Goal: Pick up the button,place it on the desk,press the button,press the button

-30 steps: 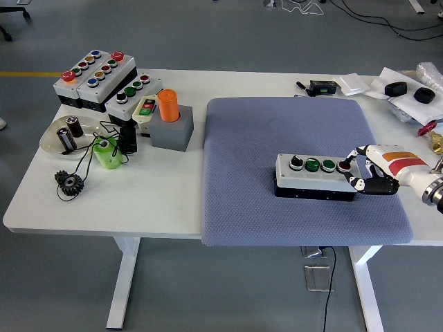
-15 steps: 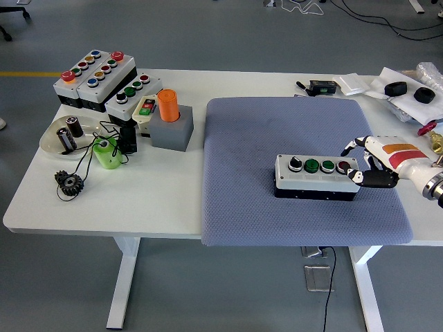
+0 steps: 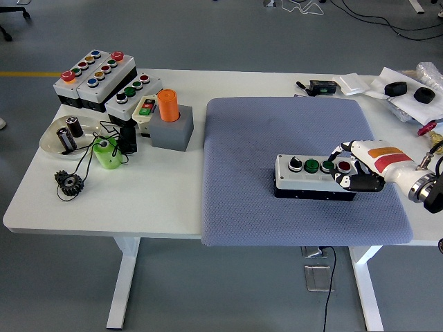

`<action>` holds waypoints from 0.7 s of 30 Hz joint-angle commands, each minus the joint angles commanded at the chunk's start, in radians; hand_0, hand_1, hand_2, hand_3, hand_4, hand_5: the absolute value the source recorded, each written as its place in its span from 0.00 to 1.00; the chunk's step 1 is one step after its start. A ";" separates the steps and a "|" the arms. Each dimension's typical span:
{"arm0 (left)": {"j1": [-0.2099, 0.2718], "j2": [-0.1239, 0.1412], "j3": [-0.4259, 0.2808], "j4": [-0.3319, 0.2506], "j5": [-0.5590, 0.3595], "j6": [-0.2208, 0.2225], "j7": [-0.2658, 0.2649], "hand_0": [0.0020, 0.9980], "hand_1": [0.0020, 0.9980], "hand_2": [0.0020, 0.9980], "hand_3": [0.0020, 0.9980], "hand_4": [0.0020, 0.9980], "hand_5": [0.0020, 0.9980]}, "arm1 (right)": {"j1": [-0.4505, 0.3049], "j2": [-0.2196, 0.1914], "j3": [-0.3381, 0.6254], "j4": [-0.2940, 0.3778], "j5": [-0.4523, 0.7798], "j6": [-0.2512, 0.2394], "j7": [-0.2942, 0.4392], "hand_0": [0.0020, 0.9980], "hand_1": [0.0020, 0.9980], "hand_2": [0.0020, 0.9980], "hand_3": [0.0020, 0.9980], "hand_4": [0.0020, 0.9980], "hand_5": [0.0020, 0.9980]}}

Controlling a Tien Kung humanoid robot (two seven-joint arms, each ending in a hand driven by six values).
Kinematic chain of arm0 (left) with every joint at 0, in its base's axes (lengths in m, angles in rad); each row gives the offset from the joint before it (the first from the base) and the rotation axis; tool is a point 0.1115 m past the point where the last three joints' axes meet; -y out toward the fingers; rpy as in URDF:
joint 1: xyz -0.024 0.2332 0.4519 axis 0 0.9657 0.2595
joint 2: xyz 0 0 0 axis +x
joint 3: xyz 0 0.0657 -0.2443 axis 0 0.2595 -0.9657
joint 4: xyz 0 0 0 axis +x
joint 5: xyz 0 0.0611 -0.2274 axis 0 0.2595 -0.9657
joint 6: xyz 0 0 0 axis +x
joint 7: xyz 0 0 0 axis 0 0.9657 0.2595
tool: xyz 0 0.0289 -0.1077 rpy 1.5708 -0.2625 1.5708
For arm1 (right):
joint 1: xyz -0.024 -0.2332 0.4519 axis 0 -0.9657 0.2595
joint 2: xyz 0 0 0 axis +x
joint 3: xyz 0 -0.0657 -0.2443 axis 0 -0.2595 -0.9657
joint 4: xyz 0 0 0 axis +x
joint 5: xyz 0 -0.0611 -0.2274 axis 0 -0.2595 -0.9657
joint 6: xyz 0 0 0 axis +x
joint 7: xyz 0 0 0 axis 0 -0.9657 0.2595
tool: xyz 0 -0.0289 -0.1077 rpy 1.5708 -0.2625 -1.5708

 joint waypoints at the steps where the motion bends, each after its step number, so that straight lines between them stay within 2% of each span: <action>1: 0.000 0.000 0.002 0.000 -0.003 0.000 -0.001 0.65 0.70 0.70 0.50 0.31 1.00 | 0.000 -0.001 -0.005 0.000 0.001 0.001 0.000 0.19 0.00 0.11 0.65 0.57 0.48; 14: 0.002 -0.002 -0.011 0.000 0.011 0.002 0.004 0.65 0.70 0.70 0.50 0.31 1.00 | 0.003 -0.003 -0.030 -0.013 0.015 0.008 -0.006 0.19 0.00 0.11 0.64 0.57 0.49; 21: 0.005 -0.002 -0.013 0.000 0.018 0.002 0.005 0.65 0.70 0.70 0.50 0.31 1.00 | -0.014 -0.011 0.029 0.025 0.013 -0.005 -0.005 0.19 0.00 0.11 0.65 0.57 0.49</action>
